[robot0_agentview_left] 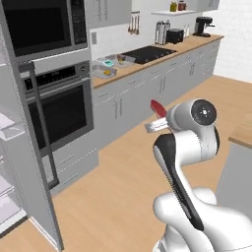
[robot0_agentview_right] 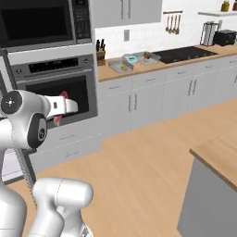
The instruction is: Place one lemon and one steak in each tupperware on the nearby counter, to pack two identical lunches.
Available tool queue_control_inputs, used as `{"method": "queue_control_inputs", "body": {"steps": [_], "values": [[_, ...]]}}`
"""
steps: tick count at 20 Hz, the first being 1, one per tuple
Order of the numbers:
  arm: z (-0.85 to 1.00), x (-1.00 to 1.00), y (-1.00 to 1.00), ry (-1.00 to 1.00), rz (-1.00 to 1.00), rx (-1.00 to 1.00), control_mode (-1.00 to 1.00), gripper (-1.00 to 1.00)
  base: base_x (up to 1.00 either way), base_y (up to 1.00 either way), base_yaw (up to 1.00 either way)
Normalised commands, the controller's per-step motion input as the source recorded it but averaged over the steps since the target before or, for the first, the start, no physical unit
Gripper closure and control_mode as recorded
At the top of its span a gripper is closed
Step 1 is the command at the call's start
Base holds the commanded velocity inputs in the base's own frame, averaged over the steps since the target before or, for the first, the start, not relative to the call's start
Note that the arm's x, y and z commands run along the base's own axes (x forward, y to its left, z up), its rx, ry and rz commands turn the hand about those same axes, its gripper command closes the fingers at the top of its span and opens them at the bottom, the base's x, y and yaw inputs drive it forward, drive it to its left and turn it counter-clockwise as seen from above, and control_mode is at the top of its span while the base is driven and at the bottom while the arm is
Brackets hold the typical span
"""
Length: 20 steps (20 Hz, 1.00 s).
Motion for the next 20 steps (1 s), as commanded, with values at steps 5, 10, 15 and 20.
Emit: {"method": "queue_control_inputs", "body": {"steps": [5,10,15,20], "values": [[0.00,0.00,0.00,0.00,0.00,0.00,1.00,1.00,1.00,-0.11,0.00],[0.00,0.00,0.00,0.00,0.00,0.00,1.00,1.00,1.00,0.14,0.00],[0.00,0.00,0.00,0.00,0.00,0.00,1.00,1.00,1.00,-0.12,0.00],[0.00,0.00,0.00,0.00,0.00,0.00,1.00,1.00,1.00,-0.39,-0.09]]}}
